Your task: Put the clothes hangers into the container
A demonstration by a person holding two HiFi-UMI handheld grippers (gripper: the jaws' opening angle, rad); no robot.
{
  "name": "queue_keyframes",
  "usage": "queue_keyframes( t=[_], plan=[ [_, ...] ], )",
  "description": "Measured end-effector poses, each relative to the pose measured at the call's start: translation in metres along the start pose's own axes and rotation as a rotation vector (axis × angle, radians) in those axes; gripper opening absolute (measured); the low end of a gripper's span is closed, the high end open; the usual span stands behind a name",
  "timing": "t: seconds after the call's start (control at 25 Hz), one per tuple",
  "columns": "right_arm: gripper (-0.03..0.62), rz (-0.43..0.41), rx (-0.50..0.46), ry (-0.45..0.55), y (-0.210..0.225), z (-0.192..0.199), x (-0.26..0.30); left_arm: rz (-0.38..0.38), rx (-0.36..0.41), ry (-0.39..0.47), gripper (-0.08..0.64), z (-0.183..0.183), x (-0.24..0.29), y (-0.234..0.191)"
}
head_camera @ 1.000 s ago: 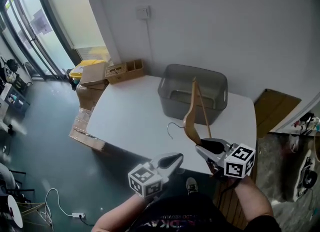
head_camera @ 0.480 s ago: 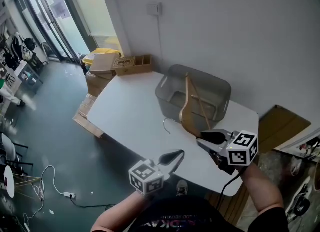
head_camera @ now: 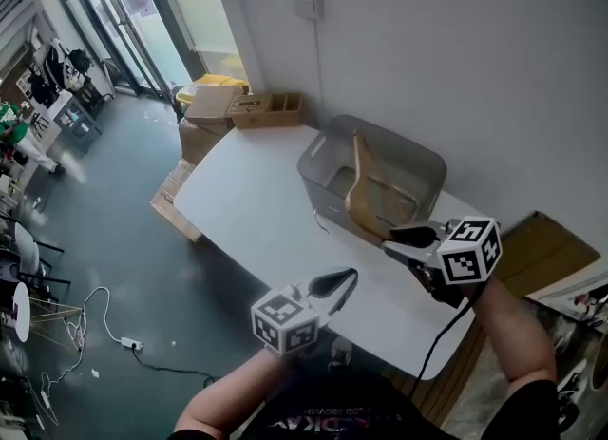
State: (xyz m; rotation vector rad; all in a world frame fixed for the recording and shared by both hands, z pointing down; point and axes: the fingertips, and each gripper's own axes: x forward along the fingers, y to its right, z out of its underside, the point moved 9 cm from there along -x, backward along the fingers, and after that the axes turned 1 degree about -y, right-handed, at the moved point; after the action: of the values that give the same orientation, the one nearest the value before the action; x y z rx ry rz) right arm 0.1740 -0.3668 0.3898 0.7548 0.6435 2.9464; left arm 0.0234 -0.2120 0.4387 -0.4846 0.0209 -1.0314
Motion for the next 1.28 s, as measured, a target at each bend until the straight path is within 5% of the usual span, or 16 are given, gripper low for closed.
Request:
queue_keyframes(
  t=[0.6, 1.28],
  plan=[
    [0.097, -0.052, -0.048, -0.29, 0.074, -0.051, 0.008, 0.007, 0.006, 0.022, 0.006, -0.015, 0.033, -0.003],
    [0.098, -0.117, 0.069, -0.545, 0.155, -0.06, 0.094, -0.036, -0.069, 0.011, 0.006, -0.007, 0.038, -0.055]
  ],
)
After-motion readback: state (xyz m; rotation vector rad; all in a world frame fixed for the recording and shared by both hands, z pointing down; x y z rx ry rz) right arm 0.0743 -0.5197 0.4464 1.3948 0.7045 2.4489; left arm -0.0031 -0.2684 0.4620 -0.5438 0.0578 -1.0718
